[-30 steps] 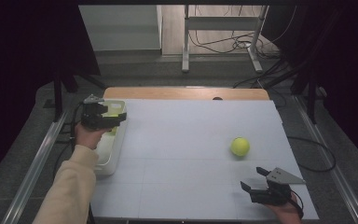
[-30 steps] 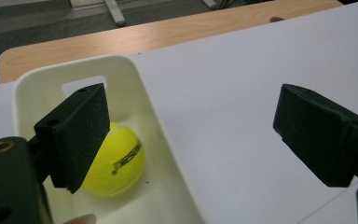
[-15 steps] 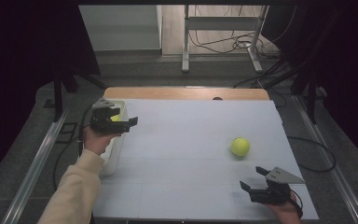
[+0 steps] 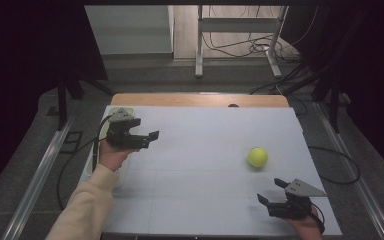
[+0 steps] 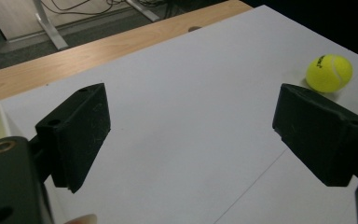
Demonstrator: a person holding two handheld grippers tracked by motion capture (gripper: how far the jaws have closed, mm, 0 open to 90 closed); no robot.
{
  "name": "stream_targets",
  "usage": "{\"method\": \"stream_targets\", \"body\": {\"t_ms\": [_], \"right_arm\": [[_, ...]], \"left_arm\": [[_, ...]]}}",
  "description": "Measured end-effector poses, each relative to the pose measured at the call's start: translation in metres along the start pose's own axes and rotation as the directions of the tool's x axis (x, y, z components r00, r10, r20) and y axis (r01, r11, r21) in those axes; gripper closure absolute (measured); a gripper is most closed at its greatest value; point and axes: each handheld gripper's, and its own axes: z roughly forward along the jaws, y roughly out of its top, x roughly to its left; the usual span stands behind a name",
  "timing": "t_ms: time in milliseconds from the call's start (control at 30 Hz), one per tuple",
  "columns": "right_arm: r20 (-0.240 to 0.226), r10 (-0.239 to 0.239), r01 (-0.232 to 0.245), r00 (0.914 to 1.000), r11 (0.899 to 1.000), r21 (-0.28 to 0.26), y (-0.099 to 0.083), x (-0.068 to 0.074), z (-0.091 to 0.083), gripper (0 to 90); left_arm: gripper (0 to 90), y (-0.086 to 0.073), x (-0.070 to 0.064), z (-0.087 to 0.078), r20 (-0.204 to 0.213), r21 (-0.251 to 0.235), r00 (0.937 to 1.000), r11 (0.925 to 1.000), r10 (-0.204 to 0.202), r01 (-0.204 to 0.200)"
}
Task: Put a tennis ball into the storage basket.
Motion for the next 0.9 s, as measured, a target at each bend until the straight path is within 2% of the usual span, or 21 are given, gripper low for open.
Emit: {"method": "stream_targets", "body": {"t_ms": [233,333,900], "right_arm": [[0.001,-0.004,0.004,1.0000,1.000,0.000,0.000,0.000,0.000,15.0],[0.001,-0.001,0.001,1.0000,1.000,0.000,0.000,0.000,0.000,15.0],[-0.001,0.001,-0.001,1.0000,1.000,-0.005,0.000,0.000,-0.001,15.0]], "left_arm": [[12.1,0.002,-0.015,0.009,0.036,0.012,0.9990,0.9996,0.025,-0.026],[12.1,0.003,-0.024,0.016,0.049,0.018,0.9977,0.9986,0.048,-0.049],[12.3,0.009,-0.051,0.049,0.126,0.034,0.9886,0.9956,0.082,-0.087]]}}
